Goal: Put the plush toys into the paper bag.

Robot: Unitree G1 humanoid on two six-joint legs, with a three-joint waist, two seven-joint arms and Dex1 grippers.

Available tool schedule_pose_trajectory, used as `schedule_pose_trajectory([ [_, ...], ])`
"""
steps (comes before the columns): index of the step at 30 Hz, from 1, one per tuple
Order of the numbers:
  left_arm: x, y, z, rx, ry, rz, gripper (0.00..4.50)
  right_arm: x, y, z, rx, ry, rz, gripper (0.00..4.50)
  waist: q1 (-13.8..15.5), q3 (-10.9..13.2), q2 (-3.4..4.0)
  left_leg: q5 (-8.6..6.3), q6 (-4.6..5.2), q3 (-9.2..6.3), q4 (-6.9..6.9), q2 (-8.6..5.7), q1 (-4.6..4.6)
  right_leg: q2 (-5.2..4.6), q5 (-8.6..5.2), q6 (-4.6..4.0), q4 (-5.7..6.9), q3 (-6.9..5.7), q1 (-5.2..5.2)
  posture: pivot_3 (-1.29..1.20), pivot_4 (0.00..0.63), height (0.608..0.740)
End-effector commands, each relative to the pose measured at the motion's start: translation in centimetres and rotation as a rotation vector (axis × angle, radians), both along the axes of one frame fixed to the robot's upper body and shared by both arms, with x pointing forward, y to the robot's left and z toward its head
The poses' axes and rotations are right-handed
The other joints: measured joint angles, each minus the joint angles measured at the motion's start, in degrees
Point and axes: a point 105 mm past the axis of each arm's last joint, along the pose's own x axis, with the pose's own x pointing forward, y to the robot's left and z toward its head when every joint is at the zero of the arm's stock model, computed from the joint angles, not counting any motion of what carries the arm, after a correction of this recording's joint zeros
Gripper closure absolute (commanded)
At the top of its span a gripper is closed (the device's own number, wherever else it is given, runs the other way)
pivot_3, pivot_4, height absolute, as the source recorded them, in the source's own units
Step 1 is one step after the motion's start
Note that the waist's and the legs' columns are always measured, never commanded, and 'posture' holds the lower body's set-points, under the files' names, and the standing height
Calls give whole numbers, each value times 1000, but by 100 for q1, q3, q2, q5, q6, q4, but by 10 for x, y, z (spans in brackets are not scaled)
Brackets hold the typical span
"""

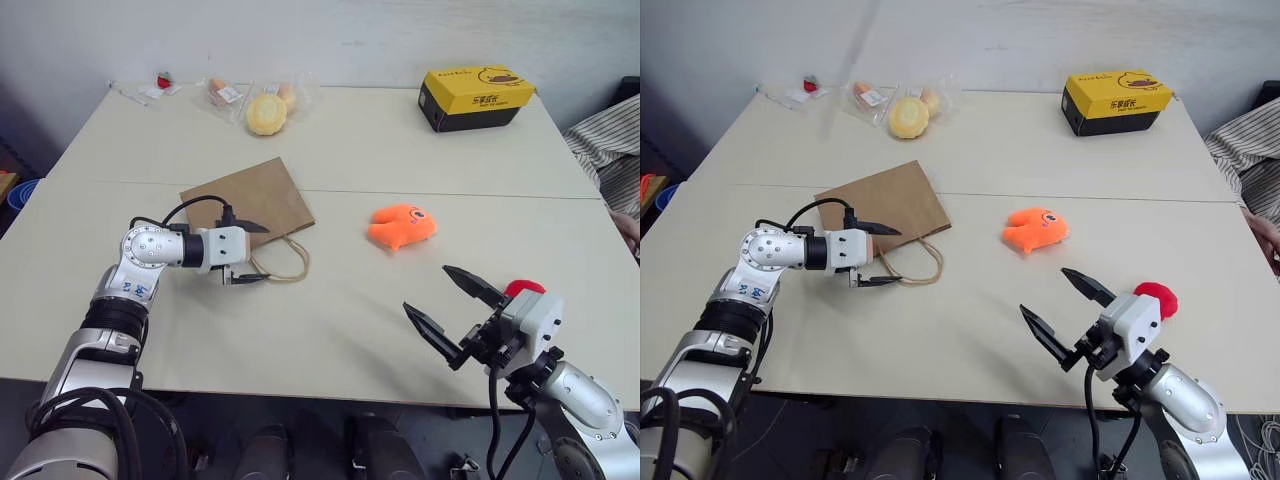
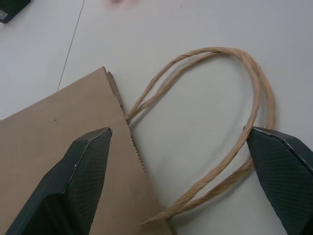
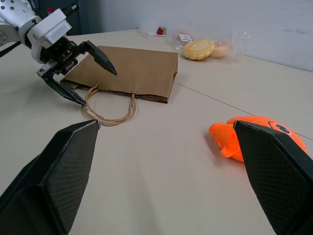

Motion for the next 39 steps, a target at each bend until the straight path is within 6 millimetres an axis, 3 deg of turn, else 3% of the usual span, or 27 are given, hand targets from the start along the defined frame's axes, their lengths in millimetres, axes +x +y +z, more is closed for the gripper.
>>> schedule_pose_trajectory([
  [1,5,6,9,-42,-29,41,0,-6,0,16,-11,-67,-2,31,1,0,0,0,0,-1,0,0,0,0,0,0,0,-1,0,0,150,740],
  [6,16,-2,12,-84,-66,78,0,-5,2,15,-14,-65,5,31,9,0,0,-1,1,-1,1,0,0,0,0,0,-1,-1,0,0,150,740],
  [7,17,-5,11,-86,-73,77,187,-5,1,16,-14,-67,6,6,19,0,-1,-1,2,0,2,0,-1,0,0,0,-2,-1,0,0,150,740],
  [10,18,-13,11,-104,-84,59,905,-2,0,17,-20,-74,6,0,22,-1,-1,0,1,-2,9,-1,-10,-1,3,5,-2,-3,-1,0,150,740],
  [16,18,-31,33,-280,-61,15,2905,-1,-4,14,-29,-70,-18,0,17,-1,-1,2,-2,-4,12,-1,-21,1,4,7,1,-4,-10,0,150,740],
  [21,-5,-56,60,-405,-22,-175,4478,-5,-14,8,-21,-18,-51,0,17,-1,-1,2,-3,-6,30,0,-39,1,4,8,6,-6,-20,0,150,740],
  [24,-21,-68,66,-461,59,-266,4478,-4,-12,9,-16,-17,-28,0,15,-1,-1,1,-2,-8,43,0,-41,0,6,11,8,-4,-16,0,150,740],
  [27,-31,-74,74,-538,121,-286,4500,-1,-3,16,8,-44,7,656,-21,-1,0,1,-1,-5,49,0,-35,1,6,12,7,1,-12,0,150,740],
  [32,-57,-78,83,-612,302,-344,4500,8,26,18,12,-22,151,2457,-14,-1,1,1,-1,-14,66,3,-37,6,6,11,8,0,-15,0,150,740],
  [37,-61,-80,89,-668,336,-306,4500,31,69,18,-6,-49,290,4228,-11,-1,1,0,-1,-17,80,0,-38,3,7,12,7,0,-11,0,150,740],
  [39,-66,-84,95,-700,370,-315,4500,44,87,13,-40,-54,331,4454,-14,-1,0,-1,-1,-19,82,0,-39,3,7,12,8,-1,-12,0,150,740],
])
